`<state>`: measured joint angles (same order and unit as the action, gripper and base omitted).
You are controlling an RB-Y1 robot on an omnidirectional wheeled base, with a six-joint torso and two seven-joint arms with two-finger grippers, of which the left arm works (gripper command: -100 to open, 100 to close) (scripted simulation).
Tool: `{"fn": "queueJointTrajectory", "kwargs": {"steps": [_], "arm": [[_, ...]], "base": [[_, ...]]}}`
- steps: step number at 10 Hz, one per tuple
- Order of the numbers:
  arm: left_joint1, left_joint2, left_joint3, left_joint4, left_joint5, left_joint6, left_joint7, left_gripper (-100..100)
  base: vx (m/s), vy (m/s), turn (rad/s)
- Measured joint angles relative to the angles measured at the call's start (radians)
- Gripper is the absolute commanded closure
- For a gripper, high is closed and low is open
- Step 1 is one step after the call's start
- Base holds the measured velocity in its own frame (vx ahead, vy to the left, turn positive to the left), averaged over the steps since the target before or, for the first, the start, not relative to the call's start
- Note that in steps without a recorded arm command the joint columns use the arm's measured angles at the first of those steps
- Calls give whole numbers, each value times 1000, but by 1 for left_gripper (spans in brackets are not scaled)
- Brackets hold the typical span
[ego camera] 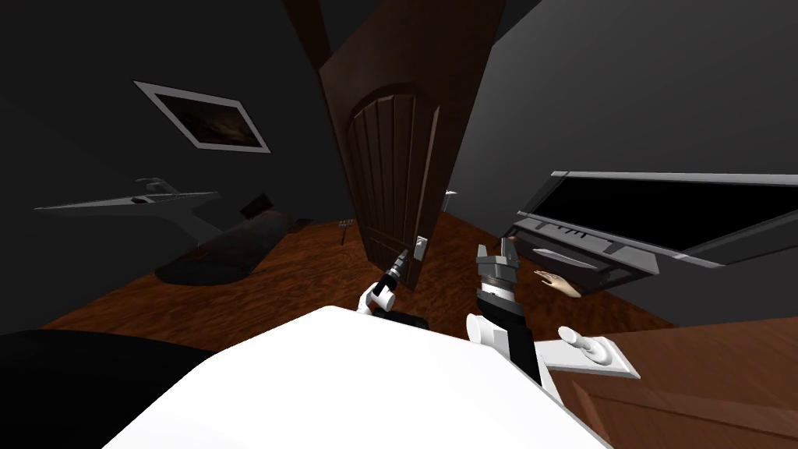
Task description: Push the door open
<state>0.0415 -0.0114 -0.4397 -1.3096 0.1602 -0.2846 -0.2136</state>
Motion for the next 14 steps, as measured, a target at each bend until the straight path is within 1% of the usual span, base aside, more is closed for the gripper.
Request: {"fn": "queueJointTrajectory", "kwargs": {"steps": [1,2,3,5,6,7,8,9,10,11,12,14], "arm": [[6,-16,-4,-7,1,4,-2,-100],[6,-18,-5,-8,1,4,-2,-100],[3,-4,-3,-4,1,3,-1,-100],[0,17,0,1,-1,1,-2,-100],[-1,25,3,2,-3,0,-4,-100],[-4,28,6,5,-4,-2,-4,-100],[-9,28,9,10,-4,-4,-3,-100],[-13,20,12,16,-4,-7,-3,-100],[-14,7,14,20,-5,-10,-3,-100],[-19,-11,16,24,-5,-12,-1,-100],[-19,-13,17,24,-5,-12,-1,100],[-22,-12,17,21,-5,-14,-1,100]], "base": [[-84,-37,5],[71,17,-10],[122,34,-8],[211,-11,-18],[222,-78,-16],[193,-118,-12],[181,-130,-18],[174,-136,-21],[120,-146,-20],[44,-69,4],[-3,7,2],[-14,24,-13]]}}
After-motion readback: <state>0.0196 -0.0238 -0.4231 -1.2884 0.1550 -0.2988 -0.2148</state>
